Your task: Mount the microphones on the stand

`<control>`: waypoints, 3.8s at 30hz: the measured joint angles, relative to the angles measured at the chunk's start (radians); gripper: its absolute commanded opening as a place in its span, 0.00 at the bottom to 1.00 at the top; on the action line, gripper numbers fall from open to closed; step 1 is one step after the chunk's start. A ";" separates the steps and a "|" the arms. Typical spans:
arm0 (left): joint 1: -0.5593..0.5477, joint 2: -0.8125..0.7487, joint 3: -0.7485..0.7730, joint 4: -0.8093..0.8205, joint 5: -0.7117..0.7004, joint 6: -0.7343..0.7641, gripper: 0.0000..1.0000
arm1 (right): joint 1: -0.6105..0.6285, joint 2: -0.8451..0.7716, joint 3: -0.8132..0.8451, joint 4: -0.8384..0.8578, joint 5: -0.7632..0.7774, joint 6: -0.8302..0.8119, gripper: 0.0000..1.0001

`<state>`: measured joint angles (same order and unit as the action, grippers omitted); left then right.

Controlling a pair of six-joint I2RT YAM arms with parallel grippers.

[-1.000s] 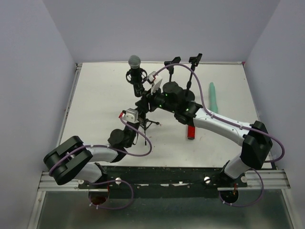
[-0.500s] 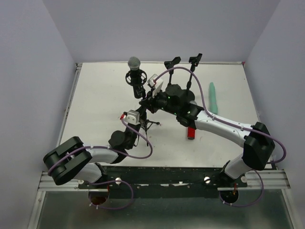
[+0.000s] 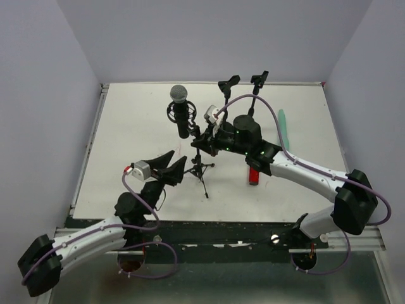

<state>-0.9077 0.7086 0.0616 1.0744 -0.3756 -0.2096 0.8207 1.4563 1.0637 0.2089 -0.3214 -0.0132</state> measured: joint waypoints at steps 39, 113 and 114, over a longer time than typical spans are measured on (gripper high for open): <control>0.307 0.762 0.232 -0.428 0.285 -0.852 0.00 | -0.097 -0.110 -0.162 0.089 -0.286 -0.120 0.00; 0.246 0.286 0.345 -0.328 0.668 -0.006 0.72 | -0.534 -0.269 -0.246 -0.288 -0.651 -0.444 1.00; 0.246 0.307 0.357 -0.317 0.668 0.013 0.72 | -0.540 -0.271 -0.246 -0.295 -0.665 -0.452 1.00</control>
<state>-0.6613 1.0161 0.4187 0.7578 0.2924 -0.1970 0.2810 1.1854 0.8181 -0.0864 -0.9863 -0.4648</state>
